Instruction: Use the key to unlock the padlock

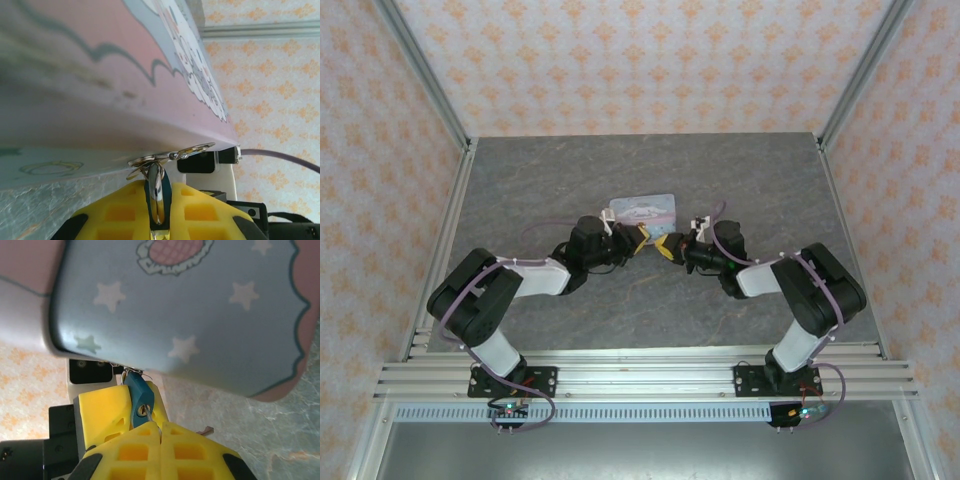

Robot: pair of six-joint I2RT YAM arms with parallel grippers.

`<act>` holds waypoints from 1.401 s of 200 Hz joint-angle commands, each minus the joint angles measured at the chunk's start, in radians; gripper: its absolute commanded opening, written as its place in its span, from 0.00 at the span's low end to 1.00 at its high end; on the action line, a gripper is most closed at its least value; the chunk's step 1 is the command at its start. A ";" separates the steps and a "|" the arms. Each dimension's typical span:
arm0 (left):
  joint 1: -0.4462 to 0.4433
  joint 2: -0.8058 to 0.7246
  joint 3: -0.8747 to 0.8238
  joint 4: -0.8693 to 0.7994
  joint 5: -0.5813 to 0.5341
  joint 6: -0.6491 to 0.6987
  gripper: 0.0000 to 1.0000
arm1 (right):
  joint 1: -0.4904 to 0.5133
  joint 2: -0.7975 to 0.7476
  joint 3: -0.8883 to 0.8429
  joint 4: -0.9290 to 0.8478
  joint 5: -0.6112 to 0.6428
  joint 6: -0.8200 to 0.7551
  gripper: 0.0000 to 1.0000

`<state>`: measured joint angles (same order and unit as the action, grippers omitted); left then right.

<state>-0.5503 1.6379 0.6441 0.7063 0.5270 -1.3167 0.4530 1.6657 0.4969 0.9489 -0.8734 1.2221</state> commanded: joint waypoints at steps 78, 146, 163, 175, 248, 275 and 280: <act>-0.021 -0.124 -0.020 0.106 0.202 0.022 0.00 | 0.017 -0.114 -0.044 -0.055 -0.080 -0.147 0.00; -0.019 -0.114 -0.020 0.088 0.182 0.028 0.00 | 0.025 -0.189 -0.040 -0.131 -0.079 -0.165 0.00; -0.019 -0.115 -0.020 0.073 0.175 0.035 0.00 | 0.032 -0.187 -0.032 -0.132 -0.075 -0.153 0.00; -0.018 -0.118 -0.020 0.060 0.170 0.041 0.00 | 0.037 -0.181 -0.027 -0.129 -0.070 -0.136 0.00; -0.022 -0.178 -0.011 -0.121 0.098 0.140 0.00 | 0.075 -0.121 -0.021 -0.010 0.026 0.081 0.00; -0.026 -0.172 -0.021 -0.109 0.081 0.137 0.00 | 0.082 -0.091 -0.038 0.071 0.087 0.179 0.00; -0.028 -0.169 -0.021 -0.105 0.079 0.137 0.00 | 0.083 -0.084 -0.037 0.081 0.095 0.191 0.00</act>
<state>-0.5480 1.4948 0.6159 0.5606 0.5671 -1.2137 0.5156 1.5505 0.4580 0.9016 -0.8410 1.3037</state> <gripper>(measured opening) 0.109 0.045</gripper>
